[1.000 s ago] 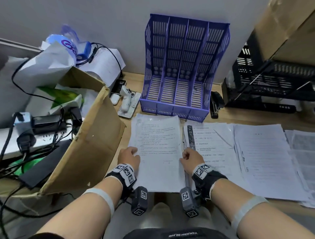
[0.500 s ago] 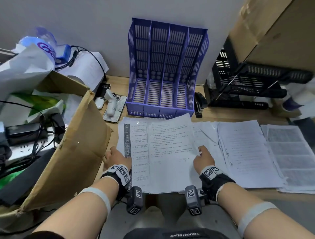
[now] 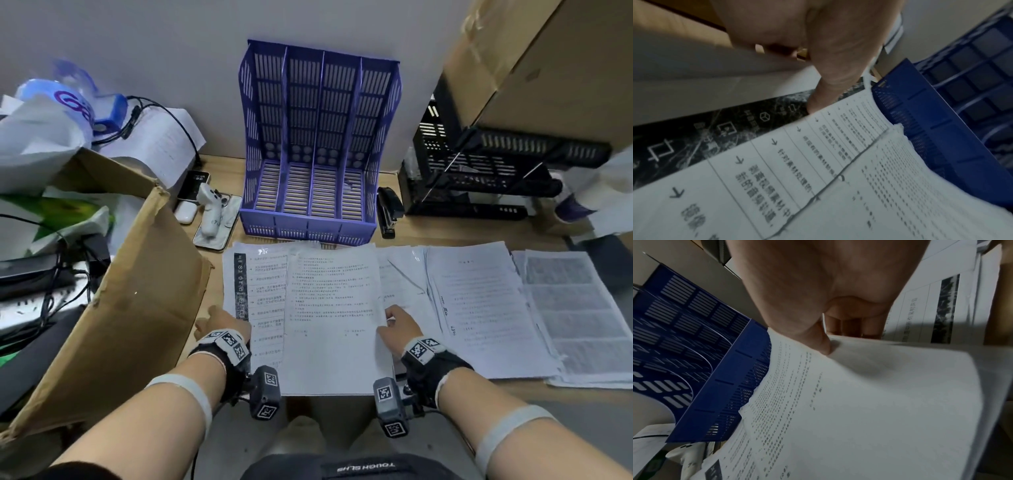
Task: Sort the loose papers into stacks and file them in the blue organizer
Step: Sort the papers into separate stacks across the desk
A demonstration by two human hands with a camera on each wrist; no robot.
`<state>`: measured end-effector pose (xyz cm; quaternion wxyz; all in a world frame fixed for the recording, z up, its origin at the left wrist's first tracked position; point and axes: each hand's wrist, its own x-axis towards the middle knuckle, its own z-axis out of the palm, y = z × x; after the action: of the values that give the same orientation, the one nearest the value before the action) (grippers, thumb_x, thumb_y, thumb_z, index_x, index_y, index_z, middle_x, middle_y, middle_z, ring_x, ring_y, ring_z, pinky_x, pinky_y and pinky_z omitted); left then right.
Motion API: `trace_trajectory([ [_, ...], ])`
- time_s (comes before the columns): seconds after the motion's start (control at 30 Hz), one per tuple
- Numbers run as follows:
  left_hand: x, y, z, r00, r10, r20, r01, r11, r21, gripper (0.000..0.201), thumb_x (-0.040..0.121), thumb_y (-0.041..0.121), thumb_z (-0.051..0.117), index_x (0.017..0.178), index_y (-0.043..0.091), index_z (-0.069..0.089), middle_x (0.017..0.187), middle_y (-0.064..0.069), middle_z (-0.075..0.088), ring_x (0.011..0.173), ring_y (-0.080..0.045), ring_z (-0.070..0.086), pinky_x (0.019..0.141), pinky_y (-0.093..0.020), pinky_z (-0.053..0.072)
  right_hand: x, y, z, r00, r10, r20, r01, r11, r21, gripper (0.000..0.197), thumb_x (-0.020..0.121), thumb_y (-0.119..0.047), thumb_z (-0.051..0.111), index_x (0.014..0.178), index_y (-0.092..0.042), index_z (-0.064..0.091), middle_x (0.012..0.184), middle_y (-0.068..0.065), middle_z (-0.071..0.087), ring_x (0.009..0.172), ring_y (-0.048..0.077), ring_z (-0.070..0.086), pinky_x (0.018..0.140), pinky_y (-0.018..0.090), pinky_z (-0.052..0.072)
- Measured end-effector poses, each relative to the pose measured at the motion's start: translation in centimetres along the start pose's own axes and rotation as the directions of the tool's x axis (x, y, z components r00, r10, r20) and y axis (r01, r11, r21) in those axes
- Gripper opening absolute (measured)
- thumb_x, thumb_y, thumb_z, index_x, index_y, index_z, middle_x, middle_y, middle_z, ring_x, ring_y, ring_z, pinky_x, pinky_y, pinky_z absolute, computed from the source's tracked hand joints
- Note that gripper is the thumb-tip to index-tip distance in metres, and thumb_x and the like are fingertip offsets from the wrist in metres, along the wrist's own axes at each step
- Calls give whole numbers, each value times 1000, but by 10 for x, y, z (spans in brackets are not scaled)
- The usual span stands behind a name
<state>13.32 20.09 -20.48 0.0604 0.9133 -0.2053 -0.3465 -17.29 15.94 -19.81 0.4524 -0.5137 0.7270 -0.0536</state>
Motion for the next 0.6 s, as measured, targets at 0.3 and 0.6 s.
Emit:
trace_trajectory([
  [0.3, -53, 80, 39, 901, 347, 260, -228, 890, -395, 44, 84, 38, 73, 115, 17, 50, 111, -10, 66, 96, -32, 69, 81, -41, 56, 0, 16, -56, 990, -52, -132, 66, 992, 107, 24, 91, 2, 43, 103, -16, 51, 106, 6, 62, 94, 23, 58, 70, 25, 40],
  [0.6, -157, 173, 140, 564, 588, 579, -440, 808, -392, 13, 93, -3, 56, 100, 7, 60, 94, -9, 69, 72, -18, 64, 63, -15, 58, -7, 92, -185, 913, 118, -391, -96, 993, 75, 32, 89, 0, 39, 110, -17, 55, 102, 6, 65, 85, 27, 58, 73, 28, 43],
])
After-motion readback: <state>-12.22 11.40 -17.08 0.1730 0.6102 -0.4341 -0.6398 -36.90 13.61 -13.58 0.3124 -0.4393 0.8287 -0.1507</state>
